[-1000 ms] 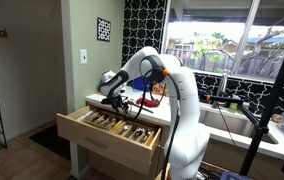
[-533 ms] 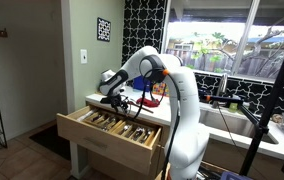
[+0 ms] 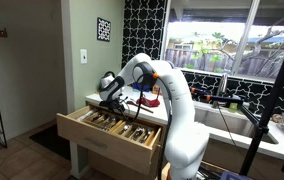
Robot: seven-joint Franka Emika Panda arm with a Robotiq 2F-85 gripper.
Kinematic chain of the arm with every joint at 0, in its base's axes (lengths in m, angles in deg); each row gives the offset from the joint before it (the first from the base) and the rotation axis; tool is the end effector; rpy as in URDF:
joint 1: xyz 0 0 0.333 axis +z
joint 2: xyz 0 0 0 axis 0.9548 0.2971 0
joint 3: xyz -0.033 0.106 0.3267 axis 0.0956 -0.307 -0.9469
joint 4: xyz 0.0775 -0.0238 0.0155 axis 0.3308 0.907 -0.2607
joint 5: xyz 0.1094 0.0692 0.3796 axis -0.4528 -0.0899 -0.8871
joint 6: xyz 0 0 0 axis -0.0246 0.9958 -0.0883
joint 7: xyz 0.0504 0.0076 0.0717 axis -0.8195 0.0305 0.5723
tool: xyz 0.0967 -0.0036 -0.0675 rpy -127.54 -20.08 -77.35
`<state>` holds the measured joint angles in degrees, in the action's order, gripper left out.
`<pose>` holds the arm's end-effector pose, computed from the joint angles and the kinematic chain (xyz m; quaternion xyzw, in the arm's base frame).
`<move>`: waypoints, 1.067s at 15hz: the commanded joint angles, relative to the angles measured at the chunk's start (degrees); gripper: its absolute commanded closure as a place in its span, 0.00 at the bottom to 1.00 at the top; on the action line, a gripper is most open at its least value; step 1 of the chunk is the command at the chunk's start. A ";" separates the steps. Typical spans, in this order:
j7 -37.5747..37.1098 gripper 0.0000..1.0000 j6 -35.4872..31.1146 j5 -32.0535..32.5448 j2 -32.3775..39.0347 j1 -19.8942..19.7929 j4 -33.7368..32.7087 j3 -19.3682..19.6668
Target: Pick up a silver tablespoon from the drawer and put it on the kitchen counter
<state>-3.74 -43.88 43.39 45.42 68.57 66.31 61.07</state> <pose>0.6628 -0.1370 0.3156 0.7902 -0.5897 0.0764 0.1483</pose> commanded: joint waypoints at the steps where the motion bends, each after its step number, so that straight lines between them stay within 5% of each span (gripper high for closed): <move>1: 7.95 0.06 -3.05 -4.39 6.58 -0.46 -6.11 0.57; 3: 11.88 0.29 -3.06 -6.70 9.12 -0.48 -8.92 0.63; 7: 17.13 0.43 -1.71 -10.22 14.03 -0.30 -15.15 1.33; 13: 21.60 0.29 -1.63 -14.56 20.44 -0.74 -22.20 1.79; 16: 23.19 0.32 -2.19 -16.44 22.82 -1.04 -24.29 1.96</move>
<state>16.60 -46.59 29.91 64.69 68.20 46.07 62.82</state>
